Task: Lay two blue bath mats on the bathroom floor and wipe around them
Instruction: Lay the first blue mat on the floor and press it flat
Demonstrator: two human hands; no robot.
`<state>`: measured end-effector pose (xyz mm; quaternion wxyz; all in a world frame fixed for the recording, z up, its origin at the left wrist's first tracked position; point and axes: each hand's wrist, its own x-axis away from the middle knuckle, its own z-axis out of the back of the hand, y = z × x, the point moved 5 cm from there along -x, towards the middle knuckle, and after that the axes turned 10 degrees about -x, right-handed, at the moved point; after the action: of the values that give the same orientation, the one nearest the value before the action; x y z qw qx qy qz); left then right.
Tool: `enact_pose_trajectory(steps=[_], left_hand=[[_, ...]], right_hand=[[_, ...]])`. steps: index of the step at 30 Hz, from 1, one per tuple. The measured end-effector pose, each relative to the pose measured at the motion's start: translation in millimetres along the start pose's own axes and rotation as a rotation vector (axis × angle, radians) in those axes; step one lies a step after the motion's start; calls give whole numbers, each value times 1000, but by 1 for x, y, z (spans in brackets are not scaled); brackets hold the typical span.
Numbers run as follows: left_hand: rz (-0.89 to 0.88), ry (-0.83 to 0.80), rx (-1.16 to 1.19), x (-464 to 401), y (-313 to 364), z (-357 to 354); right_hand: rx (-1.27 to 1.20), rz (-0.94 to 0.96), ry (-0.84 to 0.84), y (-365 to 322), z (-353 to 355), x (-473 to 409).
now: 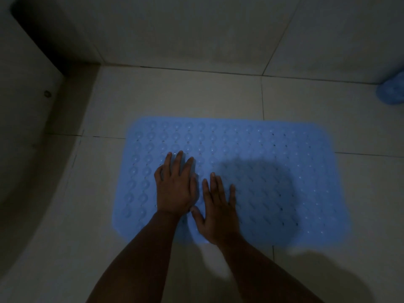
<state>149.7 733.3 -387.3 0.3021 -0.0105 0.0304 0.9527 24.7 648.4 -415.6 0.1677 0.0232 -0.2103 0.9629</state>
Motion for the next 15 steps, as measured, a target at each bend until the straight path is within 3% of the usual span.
enact_pose_trajectory(steps=[5, 10, 15], left_hand=[[16, -18, -17, 6, -3, 7], [60, -12, 6, 21, 9, 9], [-74, 1, 81, 42, 59, 3]], right_hand=[[-153, -45, -42, 1, 9, -9], [-281, -137, 31, 25, 72, -41], [-331, -132, 167, 71, 115, -49]])
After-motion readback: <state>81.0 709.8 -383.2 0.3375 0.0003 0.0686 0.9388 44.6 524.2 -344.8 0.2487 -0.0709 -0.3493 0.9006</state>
